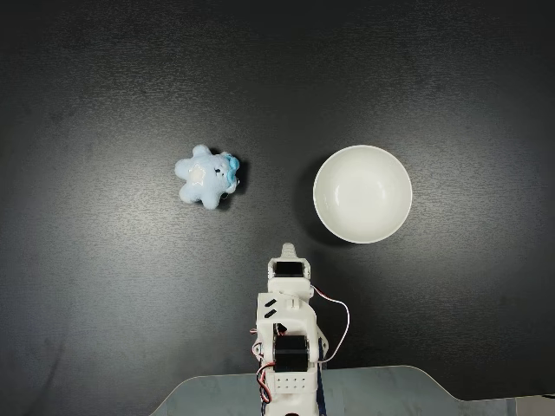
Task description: Grasp a skyblue doll and put it in the white bowl.
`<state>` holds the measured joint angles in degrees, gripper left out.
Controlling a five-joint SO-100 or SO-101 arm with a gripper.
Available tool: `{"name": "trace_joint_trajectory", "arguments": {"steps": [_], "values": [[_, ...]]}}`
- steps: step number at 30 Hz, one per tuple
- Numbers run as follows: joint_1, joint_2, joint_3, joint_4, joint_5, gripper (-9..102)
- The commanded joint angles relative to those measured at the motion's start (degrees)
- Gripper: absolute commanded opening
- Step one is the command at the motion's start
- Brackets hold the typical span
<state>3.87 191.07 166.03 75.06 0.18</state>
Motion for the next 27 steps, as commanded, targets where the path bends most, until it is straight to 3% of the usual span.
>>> {"name": "trace_joint_trajectory", "arguments": {"steps": [1,17,27], "values": [[0.09,0.18,-0.44,-0.88,-0.35,-1],[-0.7,0.18,-2.02,-0.88,-0.18,-1],[-0.7,0.18,-25.58,-0.79,0.26,-1]]}}
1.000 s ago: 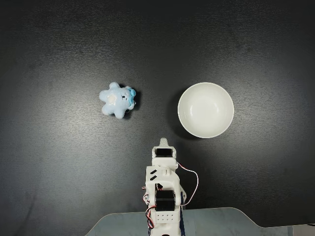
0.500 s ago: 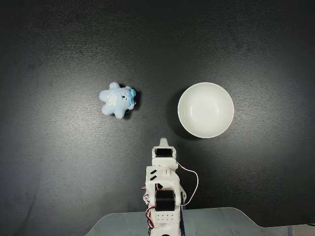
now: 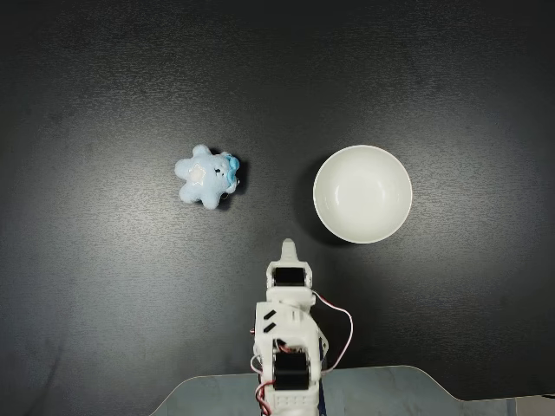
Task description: Grasp a skyblue doll and put it in the white bowl.
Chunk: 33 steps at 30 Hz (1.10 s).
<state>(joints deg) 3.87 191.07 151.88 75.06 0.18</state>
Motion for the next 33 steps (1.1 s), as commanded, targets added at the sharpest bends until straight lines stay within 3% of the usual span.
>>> {"name": "trace_joint_trajectory", "arguments": {"steps": [1,11,24,33], "values": [[-0.7,0.18,-13.89,-0.79,0.26,-1],[-0.7,-5.01,-28.39,-0.62,0.26,-1],[0.09,-55.9,-63.98,-0.53,-0.26,-1],[-0.7,-73.39,-69.7,0.09,-0.62,-1]]}}
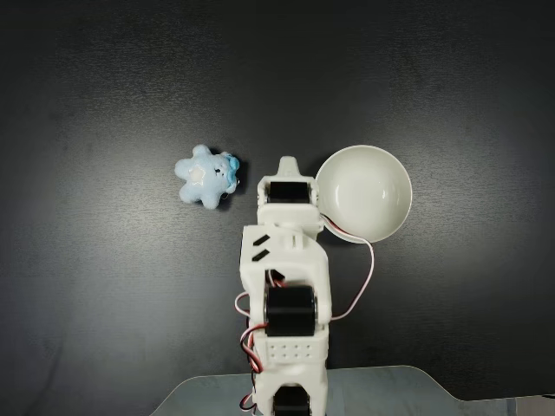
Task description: Grasp a skyblue doll and put it in the white bowl.
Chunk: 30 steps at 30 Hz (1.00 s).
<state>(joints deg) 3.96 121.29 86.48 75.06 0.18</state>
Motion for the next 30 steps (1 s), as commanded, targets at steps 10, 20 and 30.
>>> {"name": "trace_joint_trajectory", "arguments": {"steps": [10,20,30], "values": [[-1.14,-21.88,-4.39,0.35,-4.92,-1],[-20.48,-18.46,-4.22,0.26,-10.99,-1],[-21.18,-19.16,-4.04,0.18,-10.99,-1]]}}
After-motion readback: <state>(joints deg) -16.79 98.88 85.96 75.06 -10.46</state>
